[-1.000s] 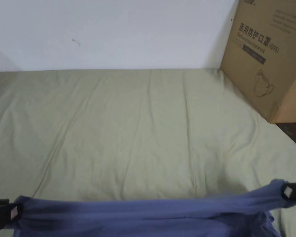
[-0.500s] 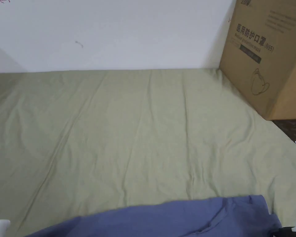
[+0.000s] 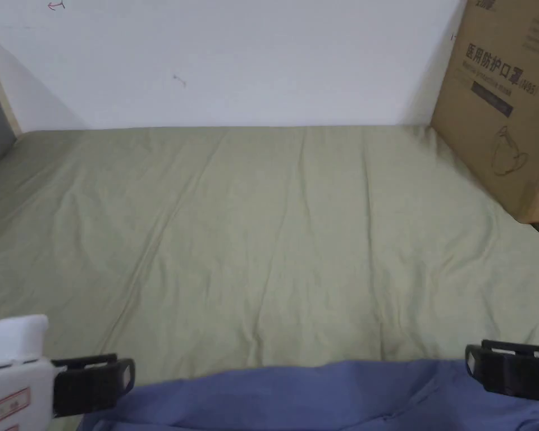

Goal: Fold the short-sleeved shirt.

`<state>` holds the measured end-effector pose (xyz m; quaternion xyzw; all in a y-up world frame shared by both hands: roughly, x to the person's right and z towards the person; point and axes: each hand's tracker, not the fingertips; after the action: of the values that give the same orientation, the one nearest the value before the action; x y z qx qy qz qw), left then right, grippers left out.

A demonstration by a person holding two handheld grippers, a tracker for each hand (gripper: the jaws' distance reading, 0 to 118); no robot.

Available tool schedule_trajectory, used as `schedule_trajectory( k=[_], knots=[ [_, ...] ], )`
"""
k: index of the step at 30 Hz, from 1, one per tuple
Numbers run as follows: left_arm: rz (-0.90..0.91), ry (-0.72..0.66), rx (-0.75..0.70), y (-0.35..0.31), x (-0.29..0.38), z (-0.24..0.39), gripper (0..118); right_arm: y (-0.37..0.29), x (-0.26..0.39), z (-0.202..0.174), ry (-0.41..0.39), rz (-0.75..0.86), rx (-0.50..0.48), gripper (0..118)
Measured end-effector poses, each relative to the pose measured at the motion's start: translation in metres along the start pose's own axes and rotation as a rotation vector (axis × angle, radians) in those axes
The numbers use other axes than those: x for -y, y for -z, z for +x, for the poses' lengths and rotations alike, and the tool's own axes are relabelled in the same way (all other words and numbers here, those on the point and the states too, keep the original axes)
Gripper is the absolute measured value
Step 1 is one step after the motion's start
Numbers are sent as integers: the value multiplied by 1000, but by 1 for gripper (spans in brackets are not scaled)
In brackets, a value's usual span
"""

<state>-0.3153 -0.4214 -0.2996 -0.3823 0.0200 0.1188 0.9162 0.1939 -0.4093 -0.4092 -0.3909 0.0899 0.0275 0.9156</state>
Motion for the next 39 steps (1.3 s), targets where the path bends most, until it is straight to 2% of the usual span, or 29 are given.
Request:
schedule_trajectory(
  k=[1, 2, 3, 4, 5, 6, 7, 9, 13, 15, 17, 19, 21, 22, 23, 24, 25, 26, 27, 28, 29, 31, 35, 37, 39],
  knots=[
    [25, 23, -30, -4, -3, 12, 95, -1, -3, -9, -4, 27, 11, 110],
    [55, 43, -54, -8, -6, 23, 70, -3, -5, -19, -5, 59, -3, 100],
    [81, 52, -63, -10, -7, 32, 70, -5, -8, -28, -3, 84, -30, 100],
    [106, 62, -64, -7, -7, 37, 60, -4, -9, -36, -5, 97, -51, 94],
    [110, 64, -58, -5, -7, 43, 23, -2, -9, -42, -6, 106, -52, 69],
    [123, 68, -82, -3, -6, 47, 0, 1, -10, -49, -20, 109, -30, 26],
    [119, 65, -71, -2, -5, 51, 0, 2, -15, -54, -63, 129, 29, 0],
    [99, 68, -65, 2, -5, 58, 0, 4, -17, -61, -48, 102, -29, 0],
    [84, 81, -81, 2, -3, 51, 0, 4, -18, -63, -17, 97, -55, 0],
    [43, 35, -51, 2, -3, 29, 0, 4, -19, -64, -25, 90, -44, 0],
    [-34, -95, 106, 13, -7, -8, 0, 5, -16, -62, -33, 78, -49, 0],
    [-151, -331, 474, 34, 0, -66, 0, 6, -16, -61, -30, 58, -57, 0],
    [-218, -502, 718, 53, 14, -104, 0, 9, -12, -59, -28, 37, -65, 0],
    [-216, -539, 755, 59, 23, -119, 1, 10, -11, -59, -30, 27, -64, 0],
    [-214, -562, 754, 63, 29, -133, 7, 11, -10, -59, -33, 18, -63, 0],
    [-214, -592, 732, 69, 35, -141, 26, 12, -9, -60, -37, 7, -63, 0],
    [-208, -619, 699, 72, 41, -151, 57, 16, -7, -60, -42, -5, -65, 0],
    [-207, -637, 677, 77, 46, -161, 108, 17, -6, -61, -48, -14, -64, 0],
    [-220, -631, 657, 83, 50, -167, 118, 17, -6, -62, -54, -20, -63, 0],
    [-245, -630, 640, 89, 53, -166, 117, 18, -6, -64, -62, -27, -60, 0],
    [-185, -658, 677, 89, 51, -176, 118, 20, -5, -64, -70, -34, -59, 0],
    [-255, -654, 700, 102, 54, -181, 118, 23, -8, -66, -74, -54, -58, 0],
    [-372, -593, 705, 131, 70, -144, 118, 27, -16, -73, -90, -70, -57, 0],
    [-311, -583, 811, 141, 73, -146, 118, 27, -20, -80, -114, -72, -53, 0],
    [-312, -637, 861, 152, 76, -137, 118, 27, -21, -86, -129, -76, -66, 0]
  ],
)
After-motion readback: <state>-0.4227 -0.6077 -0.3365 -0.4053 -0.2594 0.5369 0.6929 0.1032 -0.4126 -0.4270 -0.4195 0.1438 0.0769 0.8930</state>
